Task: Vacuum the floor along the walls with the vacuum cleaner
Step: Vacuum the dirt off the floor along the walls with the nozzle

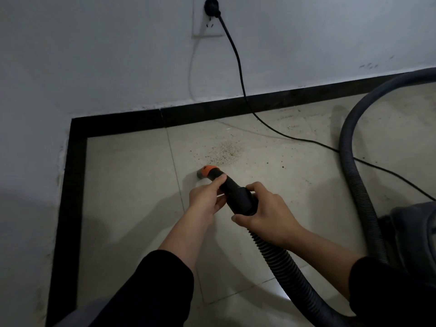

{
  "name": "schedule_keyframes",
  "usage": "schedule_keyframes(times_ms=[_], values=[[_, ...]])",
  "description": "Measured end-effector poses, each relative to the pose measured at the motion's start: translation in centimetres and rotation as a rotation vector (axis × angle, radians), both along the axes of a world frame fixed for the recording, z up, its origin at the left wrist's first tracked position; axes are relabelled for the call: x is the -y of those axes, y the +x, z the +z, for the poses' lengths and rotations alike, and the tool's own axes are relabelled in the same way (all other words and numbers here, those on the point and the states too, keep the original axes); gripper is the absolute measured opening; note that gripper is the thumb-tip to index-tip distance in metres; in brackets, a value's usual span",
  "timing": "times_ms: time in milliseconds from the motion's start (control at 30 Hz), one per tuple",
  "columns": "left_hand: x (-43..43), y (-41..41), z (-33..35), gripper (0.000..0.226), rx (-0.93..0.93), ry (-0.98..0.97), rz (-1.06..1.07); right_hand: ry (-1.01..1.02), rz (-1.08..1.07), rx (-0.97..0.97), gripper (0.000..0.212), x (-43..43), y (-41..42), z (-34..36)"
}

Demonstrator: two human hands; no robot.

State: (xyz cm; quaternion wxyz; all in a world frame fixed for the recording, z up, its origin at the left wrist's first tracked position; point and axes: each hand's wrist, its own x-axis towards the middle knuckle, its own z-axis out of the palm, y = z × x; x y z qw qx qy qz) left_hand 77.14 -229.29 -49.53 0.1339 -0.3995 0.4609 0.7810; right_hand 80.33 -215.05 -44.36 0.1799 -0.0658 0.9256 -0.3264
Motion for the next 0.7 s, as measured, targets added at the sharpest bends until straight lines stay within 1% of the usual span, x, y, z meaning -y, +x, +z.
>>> schedule_keyframes(times_ms=[133,367,700], values=[[-0.1,-0.3,-0.1,0.038,-0.009,0.020,-0.004,0.023,-0.014,-0.022,0.051,0.4,-0.1,-0.4],[-1.7,-1.1,-0.3,0.026,-0.046,0.052,-0.069,0.042,-0.087,-0.025,0.051,-0.7,-0.4,-0.4],[-4.2,-1.8,-0.6,0.028,-0.086,0.102,-0.117,0.039,-0.164,-0.027,0.046,-2.2,-0.9,-0.4]])
